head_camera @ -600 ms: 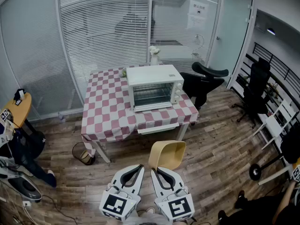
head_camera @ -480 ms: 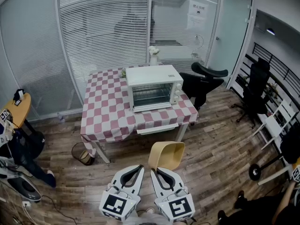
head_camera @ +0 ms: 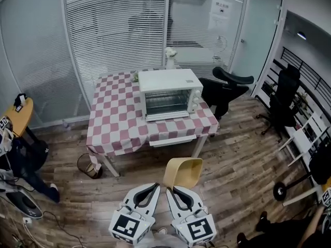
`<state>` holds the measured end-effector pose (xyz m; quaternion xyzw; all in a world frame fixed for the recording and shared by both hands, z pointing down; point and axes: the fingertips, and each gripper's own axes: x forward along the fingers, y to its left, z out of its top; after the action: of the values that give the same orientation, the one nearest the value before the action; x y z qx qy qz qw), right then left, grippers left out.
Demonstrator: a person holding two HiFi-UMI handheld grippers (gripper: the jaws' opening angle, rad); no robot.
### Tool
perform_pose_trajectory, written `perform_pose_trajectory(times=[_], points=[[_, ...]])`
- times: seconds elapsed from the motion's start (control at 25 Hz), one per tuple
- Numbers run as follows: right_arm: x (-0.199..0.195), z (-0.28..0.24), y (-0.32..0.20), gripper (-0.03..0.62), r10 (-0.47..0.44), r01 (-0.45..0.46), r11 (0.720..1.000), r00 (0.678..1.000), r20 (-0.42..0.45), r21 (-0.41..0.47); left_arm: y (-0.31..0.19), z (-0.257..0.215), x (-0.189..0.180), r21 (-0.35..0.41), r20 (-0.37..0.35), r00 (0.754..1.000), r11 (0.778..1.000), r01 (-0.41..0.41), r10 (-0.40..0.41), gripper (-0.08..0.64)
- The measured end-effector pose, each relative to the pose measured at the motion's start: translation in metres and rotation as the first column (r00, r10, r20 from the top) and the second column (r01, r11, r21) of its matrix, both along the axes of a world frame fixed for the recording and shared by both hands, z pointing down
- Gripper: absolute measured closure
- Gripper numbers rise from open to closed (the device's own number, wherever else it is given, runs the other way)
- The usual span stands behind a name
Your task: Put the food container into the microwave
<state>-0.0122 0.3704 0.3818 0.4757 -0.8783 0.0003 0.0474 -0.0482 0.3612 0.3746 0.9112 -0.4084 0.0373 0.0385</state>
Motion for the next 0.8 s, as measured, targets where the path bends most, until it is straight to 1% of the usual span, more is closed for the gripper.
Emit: perform_pose_trajectory(times=[0.12,0.2,0.28,0.44,0.6,0.8], points=[[0.002,0.001,-0.007,0.575,-0.002,0.002,1.0,1.0,0.0,-0.02,-0.008,0.003,0.003,-0.013,0.02,1.0,1.0,-0.004,0.004,0.549],[0.003,0.001,-0.014,0.574,0.0,0.0,1.0,1.0,0.002,-0.029,-0.019,0.004,0.004,-0.02,0.011,1.0,1.0,0.0,0.0,0.549],[0.006,0.002,-0.026,0.574,0.007,-0.007,1.0,1.0,0.002,-0.018,-0.033,0.006,0.005,-0.026,-0.004,1.0,1.0,0.005,-0.005,0.549],[0.009,0.004,-0.055,0.574,0.017,-0.017,1.0,1.0,-0.003,-0.007,-0.059,0.012,0.01,-0.043,0.003,1.0,0.999,-0.027,0.027,0.549],[0.011,0.008,-0.096,0.574,0.031,-0.031,1.0,0.999,-0.016,-0.002,-0.104,0.01,0.012,-0.018,-0.025,0.999,0.999,-0.038,0.038,0.549],[0.005,0.007,-0.149,0.574,0.032,-0.033,0.999,0.998,-0.047,-0.031,-0.159,0.004,0.01,-0.001,-0.034,0.998,0.998,-0.061,0.061,0.549]])
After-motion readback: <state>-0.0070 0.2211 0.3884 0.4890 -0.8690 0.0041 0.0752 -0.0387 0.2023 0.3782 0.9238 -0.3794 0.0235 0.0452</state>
